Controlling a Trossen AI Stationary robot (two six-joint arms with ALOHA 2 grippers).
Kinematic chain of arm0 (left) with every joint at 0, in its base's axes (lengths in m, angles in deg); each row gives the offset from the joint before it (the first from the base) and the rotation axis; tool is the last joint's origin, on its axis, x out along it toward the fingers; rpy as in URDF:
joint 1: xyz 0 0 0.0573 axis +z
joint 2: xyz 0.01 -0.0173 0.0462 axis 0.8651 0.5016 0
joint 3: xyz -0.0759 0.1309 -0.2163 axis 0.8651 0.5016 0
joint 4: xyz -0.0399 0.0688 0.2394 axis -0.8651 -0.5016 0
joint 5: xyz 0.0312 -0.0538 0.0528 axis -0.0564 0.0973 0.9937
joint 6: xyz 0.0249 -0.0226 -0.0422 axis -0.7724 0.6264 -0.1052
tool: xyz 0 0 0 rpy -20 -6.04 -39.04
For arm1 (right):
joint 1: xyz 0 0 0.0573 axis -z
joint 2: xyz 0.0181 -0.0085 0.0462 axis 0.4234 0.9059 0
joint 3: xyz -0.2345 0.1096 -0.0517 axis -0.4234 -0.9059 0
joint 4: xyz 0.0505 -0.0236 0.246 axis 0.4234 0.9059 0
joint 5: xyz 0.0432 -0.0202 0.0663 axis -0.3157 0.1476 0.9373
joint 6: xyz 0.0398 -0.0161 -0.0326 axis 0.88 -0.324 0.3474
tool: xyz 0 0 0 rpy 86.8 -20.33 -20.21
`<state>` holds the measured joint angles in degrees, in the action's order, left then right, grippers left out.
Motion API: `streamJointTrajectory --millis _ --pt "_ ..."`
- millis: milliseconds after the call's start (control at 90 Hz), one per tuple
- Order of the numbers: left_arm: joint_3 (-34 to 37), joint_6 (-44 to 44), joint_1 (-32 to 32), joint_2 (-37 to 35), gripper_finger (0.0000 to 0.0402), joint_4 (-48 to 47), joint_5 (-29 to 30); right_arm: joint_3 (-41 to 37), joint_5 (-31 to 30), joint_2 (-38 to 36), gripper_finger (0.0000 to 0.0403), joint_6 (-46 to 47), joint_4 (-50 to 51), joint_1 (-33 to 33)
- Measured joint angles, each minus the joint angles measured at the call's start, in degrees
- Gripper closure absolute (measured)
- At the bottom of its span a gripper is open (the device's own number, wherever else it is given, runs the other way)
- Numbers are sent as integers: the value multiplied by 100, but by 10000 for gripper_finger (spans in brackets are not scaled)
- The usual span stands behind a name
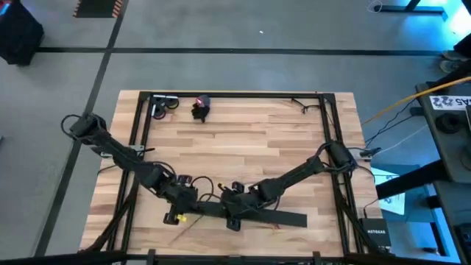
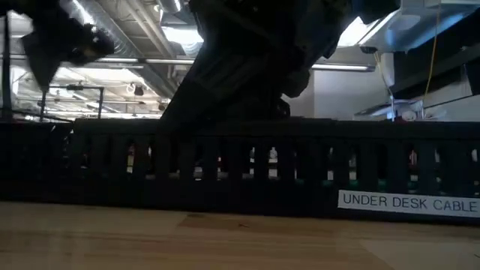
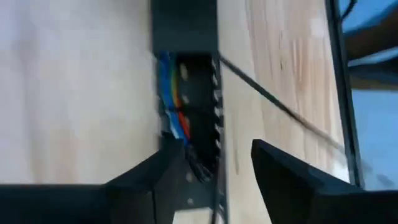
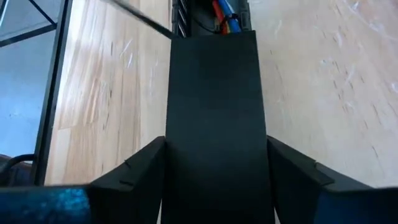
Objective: Ziptie cables
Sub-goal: Close the black cable duct
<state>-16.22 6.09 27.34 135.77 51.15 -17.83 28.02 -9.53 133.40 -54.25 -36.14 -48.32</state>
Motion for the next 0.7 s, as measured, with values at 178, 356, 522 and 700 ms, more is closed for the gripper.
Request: streamJointTrajectory --millis 178,356,522,700 --pt "0 388 62 -50 228 360 243 0 -1 1 180 0 -1 0" --pt "13 732 184 50 208 1116 227 0 -2 1 180 -2 -1 0" --pt "13 621 172 435 163 1486 167 0 -3 1 180 -2 -1 2" --pt "13 402 23 951 137 1546 105 0 -3 1 180 -2 -3 2"
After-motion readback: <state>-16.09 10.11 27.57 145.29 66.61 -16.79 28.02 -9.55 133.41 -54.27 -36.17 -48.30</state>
